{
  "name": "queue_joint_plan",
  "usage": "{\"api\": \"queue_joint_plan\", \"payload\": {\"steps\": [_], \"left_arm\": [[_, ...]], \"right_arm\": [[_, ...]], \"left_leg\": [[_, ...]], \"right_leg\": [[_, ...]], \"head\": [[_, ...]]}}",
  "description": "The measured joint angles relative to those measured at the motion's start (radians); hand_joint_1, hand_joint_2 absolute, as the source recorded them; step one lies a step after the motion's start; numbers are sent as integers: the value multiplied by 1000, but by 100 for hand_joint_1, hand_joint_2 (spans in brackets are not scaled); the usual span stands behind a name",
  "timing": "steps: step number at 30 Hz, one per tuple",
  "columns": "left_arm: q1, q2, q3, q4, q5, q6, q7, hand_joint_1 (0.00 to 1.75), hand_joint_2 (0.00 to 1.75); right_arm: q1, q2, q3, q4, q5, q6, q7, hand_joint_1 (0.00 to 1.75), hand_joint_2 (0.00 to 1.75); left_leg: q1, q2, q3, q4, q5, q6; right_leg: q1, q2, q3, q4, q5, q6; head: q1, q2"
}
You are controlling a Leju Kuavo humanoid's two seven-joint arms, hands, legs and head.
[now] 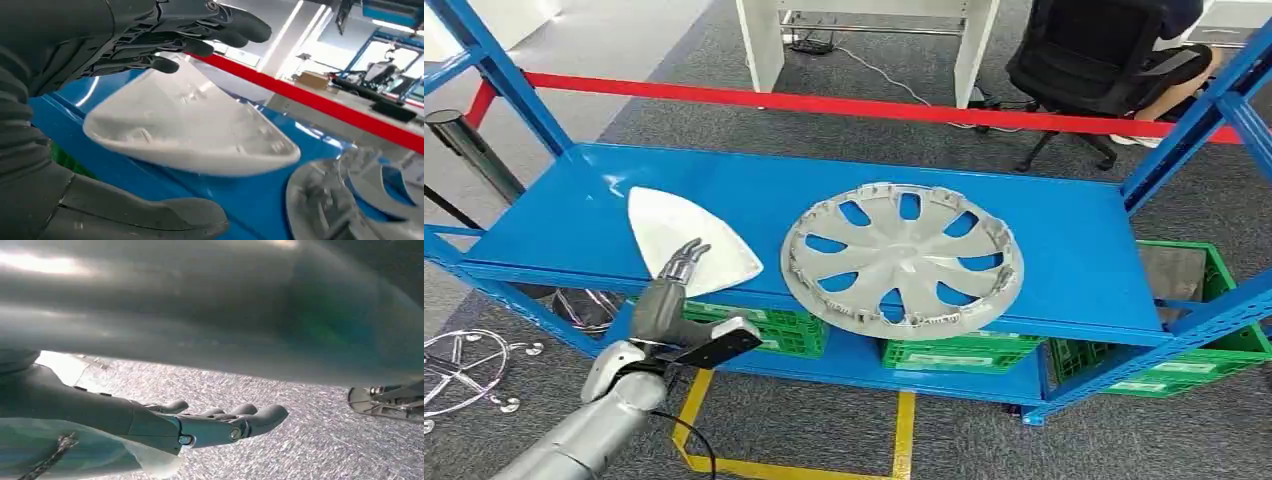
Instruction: Take the parts from the cabinet and place them on the table.
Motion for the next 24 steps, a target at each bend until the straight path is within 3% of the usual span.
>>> {"api": "queue_joint_plan", "payload": {"steps": [8, 24], "left_arm": [[-27, -25, -46, 93, -21, 11, 0, 0, 175], [-49, -40, -54, 151, -17, 16, 0, 0, 175]], "right_arm": [[-3, -8, 16, 7, 0, 0, -2, 0, 0], [-9, -11, 41, 14, 0, -5, 3, 0, 0]], "left_leg": [[0, 0, 0, 0, 0, 0], [0, 0, 0, 0, 0, 0]], "right_leg": [[0, 0, 0, 0, 0, 0], [0, 0, 0, 0, 0, 0]], "head": [[0, 0], [0, 0]]}}
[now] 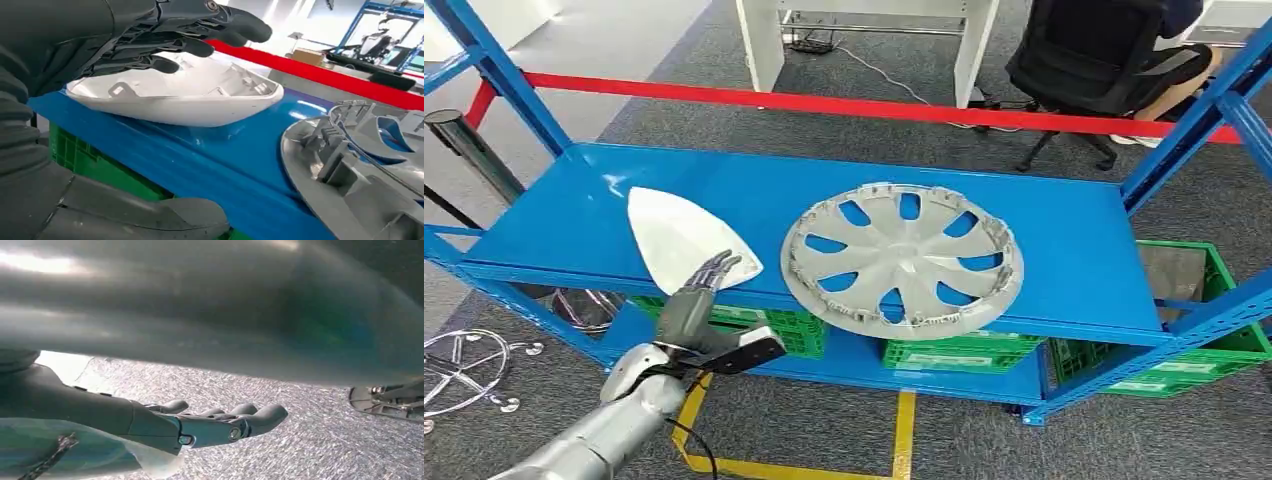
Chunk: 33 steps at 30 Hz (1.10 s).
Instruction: Take the parts from the cabinet and place them on the table.
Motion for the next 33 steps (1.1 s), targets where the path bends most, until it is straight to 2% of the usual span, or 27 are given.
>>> {"api": "queue_joint_plan", "payload": {"steps": [25, 33], "left_arm": [[-1, 45, 10, 11, 1, 35, -3, 0, 175], [1, 53, 10, 26, -32, 40, 34, 0, 175]], "right_arm": [[-6, 0, 22, 8, 0, -10, 9, 0, 0], [-6, 0, 24, 9, 0, -9, 8, 0, 0]], "left_leg": [[0, 0, 0, 0, 0, 0], [0, 0, 0, 0, 0, 0]], "right_leg": [[0, 0, 0, 0, 0, 0], [0, 0, 0, 0, 0, 0]], "head": [[0, 0], [0, 0]]}}
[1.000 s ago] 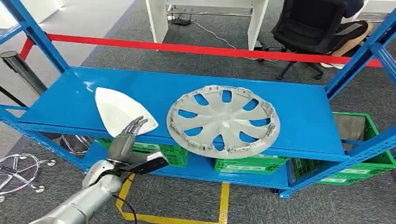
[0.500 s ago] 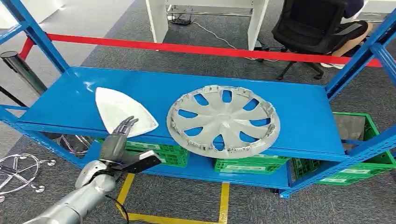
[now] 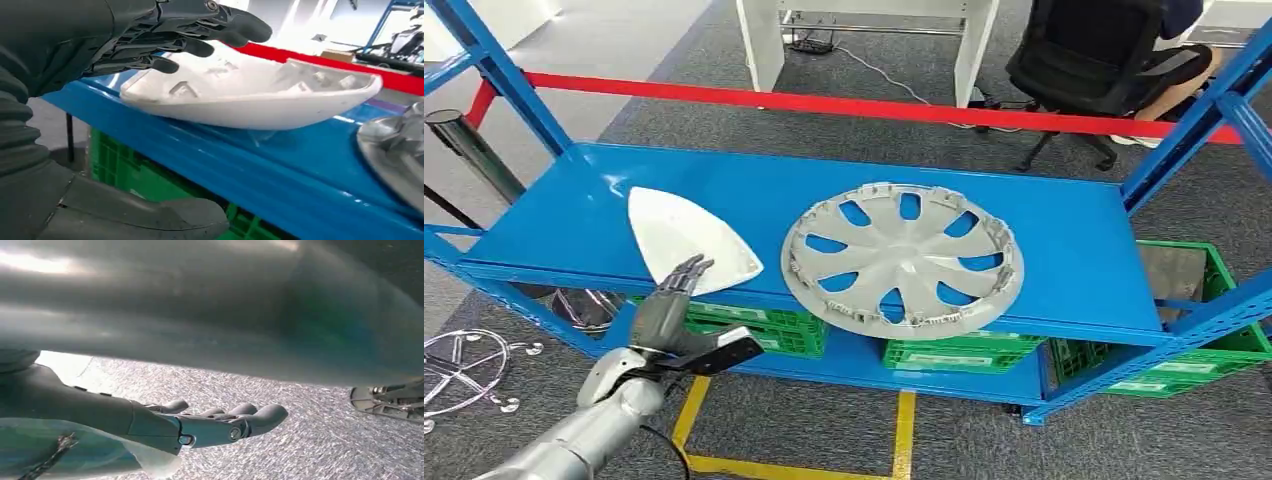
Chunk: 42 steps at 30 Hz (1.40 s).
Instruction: Take the parts from the cabinet and place them on the table.
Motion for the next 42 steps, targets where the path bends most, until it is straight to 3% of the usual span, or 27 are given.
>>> {"api": "queue_joint_plan", "payload": {"steps": [26, 28, 29, 30, 42], "left_arm": [[-41, -7, -10, 70, -130, 9, 110, 2, 175], [-42, -5, -10, 77, -136, 9, 121, 21, 175], [-43, -3, -10, 80, -138, 9, 126, 145, 175], [-44, -2, -10, 84, -144, 10, 131, 175, 175], [-77, 16, -10, 122, -191, 30, 162, 175, 175]], "right_arm": [[-5, -3, 39, 5, 0, 2, -8, 0, 0], [-5, -4, 42, 5, 0, 2, -10, 0, 0], [-5, -5, 42, 6, 0, 2, -11, 0, 0], [-5, -5, 44, 6, 0, 2, -13, 0, 0], [-2, -14, 68, 8, 0, 6, -19, 0, 0]], "left_leg": [[0, 0, 0, 0, 0, 0], [0, 0, 0, 0, 0, 0], [0, 0, 0, 0, 0, 0], [0, 0, 0, 0, 0, 0], [0, 0, 0, 0, 0, 0]], "right_leg": [[0, 0, 0, 0, 0, 0], [0, 0, 0, 0, 0, 0], [0, 0, 0, 0, 0, 0], [0, 0, 0, 0, 0, 0], [0, 0, 0, 0, 0, 0]], "head": [[0, 0], [0, 0], [0, 0], [0, 0], [0, 0]]}}
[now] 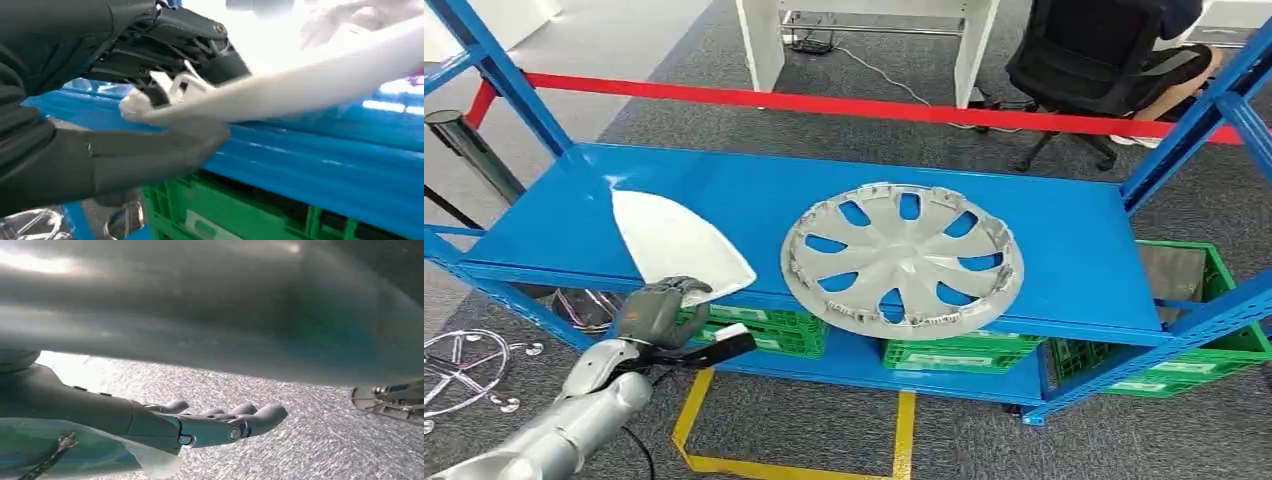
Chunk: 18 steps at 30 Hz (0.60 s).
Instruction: Take the parts from the cabinet and place them on the table.
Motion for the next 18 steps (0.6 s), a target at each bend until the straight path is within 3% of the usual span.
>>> {"api": "queue_joint_plan", "payload": {"steps": [11, 18], "left_arm": [[-26, 14, 3, 13, -69, 35, 20, 175, 175], [-18, 16, 58, -6, -163, 37, 9, 175, 175]], "right_arm": [[1, -7, 21, 5, 0, 0, -8, 0, 0], [3, -7, 24, 6, 0, -6, -8, 0, 0]], "left_leg": [[0, 0, 1, 0, 0, 0], [0, 0, 1, 0, 0, 0]], "right_leg": [[0, 0, 1, 0, 0, 0], [0, 0, 1, 0, 0, 0]], "head": [[0, 0], [0, 0]]}}
